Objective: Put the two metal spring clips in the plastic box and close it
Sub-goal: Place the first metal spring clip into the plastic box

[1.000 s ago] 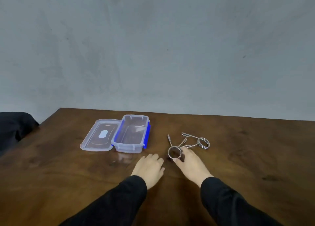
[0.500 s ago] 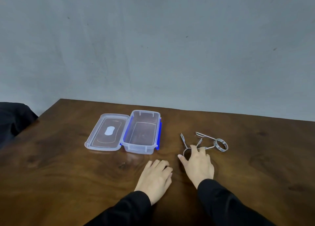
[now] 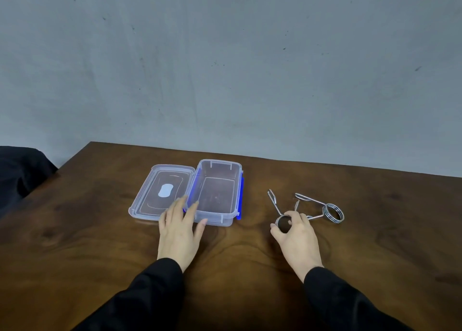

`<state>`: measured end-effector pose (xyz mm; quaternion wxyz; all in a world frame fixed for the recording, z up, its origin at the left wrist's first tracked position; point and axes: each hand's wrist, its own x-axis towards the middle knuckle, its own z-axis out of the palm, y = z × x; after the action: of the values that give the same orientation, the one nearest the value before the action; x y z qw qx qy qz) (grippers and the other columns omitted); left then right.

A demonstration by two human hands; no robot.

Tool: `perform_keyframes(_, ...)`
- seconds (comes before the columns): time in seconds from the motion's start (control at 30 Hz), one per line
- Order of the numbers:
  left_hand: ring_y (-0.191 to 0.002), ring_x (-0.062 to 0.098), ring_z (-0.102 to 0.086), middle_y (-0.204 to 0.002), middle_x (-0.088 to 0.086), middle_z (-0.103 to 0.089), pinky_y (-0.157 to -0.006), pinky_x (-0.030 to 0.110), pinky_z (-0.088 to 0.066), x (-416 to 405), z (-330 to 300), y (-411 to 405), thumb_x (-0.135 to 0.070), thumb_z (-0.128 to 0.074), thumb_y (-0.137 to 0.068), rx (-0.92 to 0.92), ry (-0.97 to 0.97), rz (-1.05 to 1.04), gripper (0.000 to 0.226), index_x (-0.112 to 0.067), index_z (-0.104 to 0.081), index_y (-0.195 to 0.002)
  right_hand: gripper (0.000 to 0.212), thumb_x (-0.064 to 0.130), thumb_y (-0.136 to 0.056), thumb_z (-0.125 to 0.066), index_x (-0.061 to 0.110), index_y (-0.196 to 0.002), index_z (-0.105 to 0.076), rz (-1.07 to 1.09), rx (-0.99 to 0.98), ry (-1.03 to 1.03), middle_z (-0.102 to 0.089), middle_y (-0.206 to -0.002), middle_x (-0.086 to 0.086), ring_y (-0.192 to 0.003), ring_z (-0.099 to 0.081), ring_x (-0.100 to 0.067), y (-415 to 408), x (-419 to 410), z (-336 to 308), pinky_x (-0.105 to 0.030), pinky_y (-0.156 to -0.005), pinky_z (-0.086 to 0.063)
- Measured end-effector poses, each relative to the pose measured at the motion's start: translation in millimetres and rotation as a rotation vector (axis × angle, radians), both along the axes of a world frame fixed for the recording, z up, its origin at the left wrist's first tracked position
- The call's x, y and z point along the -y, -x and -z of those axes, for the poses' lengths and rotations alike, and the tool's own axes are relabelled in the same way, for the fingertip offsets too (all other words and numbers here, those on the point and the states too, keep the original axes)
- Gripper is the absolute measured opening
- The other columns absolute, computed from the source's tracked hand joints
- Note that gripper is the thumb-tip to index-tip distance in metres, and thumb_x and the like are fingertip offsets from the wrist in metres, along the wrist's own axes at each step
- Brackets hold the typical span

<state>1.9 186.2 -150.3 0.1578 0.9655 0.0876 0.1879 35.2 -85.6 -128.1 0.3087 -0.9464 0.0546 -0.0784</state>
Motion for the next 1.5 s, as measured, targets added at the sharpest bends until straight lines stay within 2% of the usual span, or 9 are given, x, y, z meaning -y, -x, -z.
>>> perform_keyframes(0.13, -0.135, 0.030, -0.042, -0.148, 0.010, -0.047, -0.111, 0.048, -0.029, 5, -1, -2, -0.047, -0.045, -0.093, -0.007, 0.025, 0.053, 0.040, -0.023, -0.066, -0.118, 0.046, 0.041, -0.086, -0.074, 0.022, -0.125, -0.061, -0.072, 0.056, -0.140, -0.059, -0.120, 0.006, -0.105, -0.057, -0.010, -5, -8, -26, -0.023, -0.085, -0.050)
perform_keyframes(0.3, -0.139, 0.026, -0.035, -0.154, 0.005, -0.039, -0.111, 0.045, -0.032, 18, -3, 0, -0.043, -0.049, -0.095, 0.000, 0.149, 0.121, 0.036, -0.025, -0.064, -0.122, 0.042, 0.044, -0.087, -0.072, 0.027, -0.123, -0.059, -0.234, 0.101, -0.134, -0.054, -0.121, 0.009, -0.100, -0.058, -0.008, -19, -38, -65, -0.016, -0.077, -0.045)
perform_keyframes(0.4, -0.140, 0.022, -0.033, -0.157, 0.002, -0.033, -0.112, 0.043, -0.031, 21, -4, 2, -0.049, -0.046, -0.094, 0.020, 0.203, 0.140, 0.046, -0.027, -0.055, -0.133, 0.046, 0.048, -0.087, -0.070, 0.026, -0.125, -0.059, -0.352, 0.082, -0.075, -0.051, -0.123, 0.009, -0.098, -0.059, -0.009, -27, -61, -77, -0.016, -0.076, -0.046)
perform_keyframes(0.53, -0.143, 0.015, -0.028, -0.161, -0.004, -0.023, -0.111, 0.033, -0.030, 15, -8, -2, -0.043, -0.053, -0.094, 0.024, 0.407, 0.080, 0.056, -0.025, -0.038, -0.145, 0.048, 0.051, -0.086, -0.069, 0.023, -0.124, -0.061, -0.452, 0.035, 0.005, -0.052, -0.118, 0.006, -0.094, -0.061, -0.011, -37, -92, -79, -0.019, -0.077, -0.051)
perform_keyframes(0.7, -0.143, 0.011, -0.029, -0.160, -0.005, -0.027, -0.111, 0.028, -0.030, 10, -10, -13, -0.041, -0.042, -0.099, -0.001, 0.557, 0.064, 0.058, -0.028, -0.022, -0.151, 0.053, 0.052, -0.087, -0.066, 0.017, -0.126, -0.061, -0.520, -0.030, 0.147, -0.055, -0.125, -0.001, -0.097, -0.066, -0.019, -49, -123, -69, -0.031, -0.082, -0.057)
perform_keyframes(0.87, -0.144, 0.012, -0.028, -0.160, -0.007, -0.025, -0.114, 0.034, -0.029, 10, -5, -19, -0.053, -0.031, -0.097, -0.075, 0.466, 0.101, 0.060, -0.031, -0.021, -0.152, 0.045, 0.046, -0.087, -0.067, 0.011, -0.116, -0.062, -0.451, -0.089, 0.271, -0.056, -0.119, -0.007, -0.079, -0.058, -0.019, -60, -137, -59, -0.029, -0.069, -0.050)
perform_keyframes(1.03, -0.145, 0.012, -0.025, -0.162, -0.008, -0.022, -0.113, 0.033, -0.025, 9, -3, -23, -0.062, -0.017, -0.093, -0.131, 0.376, 0.091, 0.065, -0.034, -0.029, -0.150, 0.046, 0.042, -0.089, -0.071, 0.014, -0.124, -0.061, -0.438, -0.165, 0.312, -0.057, -0.130, -0.009, -0.100, -0.069, -0.023, -68, -141, -46, -0.029, -0.084, -0.057)
perform_keyframes(1.3, -0.145, 0.013, -0.025, -0.161, -0.008, -0.023, -0.116, 0.037, -0.026, 9, -5, -23, -0.063, -0.013, -0.090, -0.153, 0.351, 0.076, 0.068, -0.034, -0.032, -0.149, 0.040, 0.034, -0.086, -0.075, 0.011, -0.117, -0.066, -0.504, -0.306, 0.409, -0.061, -0.115, -0.014, -0.096, -0.068, -0.028, -84, -151, -34, -0.039, -0.090, -0.059)
perform_keyframes(1.5, -0.145, 0.012, -0.024, -0.161, -0.008, -0.023, -0.114, 0.032, -0.022, 10, -4, -23, -0.060, -0.013, -0.093, -0.147, 0.341, 0.082, 0.064, -0.034, -0.031, -0.149, 0.030, 0.029, -0.090, -0.072, 0.009, -0.112, -0.069, -0.531, -0.305, 0.384, -0.070, -0.101, -0.012, -0.091, -0.071, -0.027, -83, -146, -35, -0.038, -0.085, -0.060)
